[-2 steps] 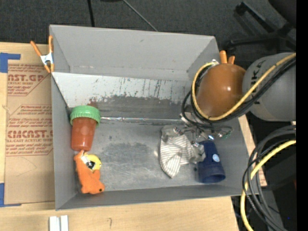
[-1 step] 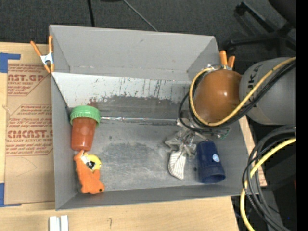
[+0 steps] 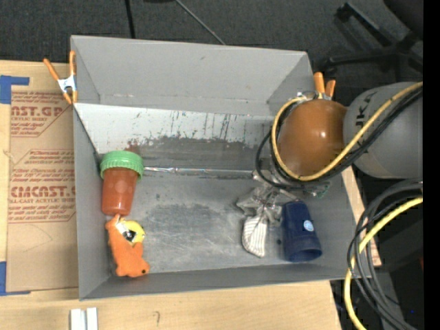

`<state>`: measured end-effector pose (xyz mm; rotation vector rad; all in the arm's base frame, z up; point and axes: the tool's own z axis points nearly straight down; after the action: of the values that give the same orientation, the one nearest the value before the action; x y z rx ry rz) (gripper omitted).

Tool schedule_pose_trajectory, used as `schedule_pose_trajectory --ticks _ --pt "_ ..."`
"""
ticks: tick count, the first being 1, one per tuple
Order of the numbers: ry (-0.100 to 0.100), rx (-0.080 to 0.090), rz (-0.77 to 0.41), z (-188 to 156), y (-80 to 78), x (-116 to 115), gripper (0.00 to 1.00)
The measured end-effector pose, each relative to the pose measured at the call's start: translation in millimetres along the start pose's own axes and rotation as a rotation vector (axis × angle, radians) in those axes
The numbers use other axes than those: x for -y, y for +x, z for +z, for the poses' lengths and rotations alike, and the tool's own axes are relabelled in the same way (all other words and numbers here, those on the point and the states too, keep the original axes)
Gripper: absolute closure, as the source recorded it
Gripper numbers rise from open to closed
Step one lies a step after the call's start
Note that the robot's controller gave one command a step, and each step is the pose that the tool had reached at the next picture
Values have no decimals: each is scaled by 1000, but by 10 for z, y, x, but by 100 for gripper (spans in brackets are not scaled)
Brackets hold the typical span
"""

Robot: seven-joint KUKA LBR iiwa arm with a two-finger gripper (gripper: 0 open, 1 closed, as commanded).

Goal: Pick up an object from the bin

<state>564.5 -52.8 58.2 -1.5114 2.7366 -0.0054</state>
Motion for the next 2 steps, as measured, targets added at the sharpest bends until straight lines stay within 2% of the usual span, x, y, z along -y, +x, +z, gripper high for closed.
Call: schedule_pose_trajectory --ticks 2 --pt "-15 -11 -1 -240 17 -29 100"
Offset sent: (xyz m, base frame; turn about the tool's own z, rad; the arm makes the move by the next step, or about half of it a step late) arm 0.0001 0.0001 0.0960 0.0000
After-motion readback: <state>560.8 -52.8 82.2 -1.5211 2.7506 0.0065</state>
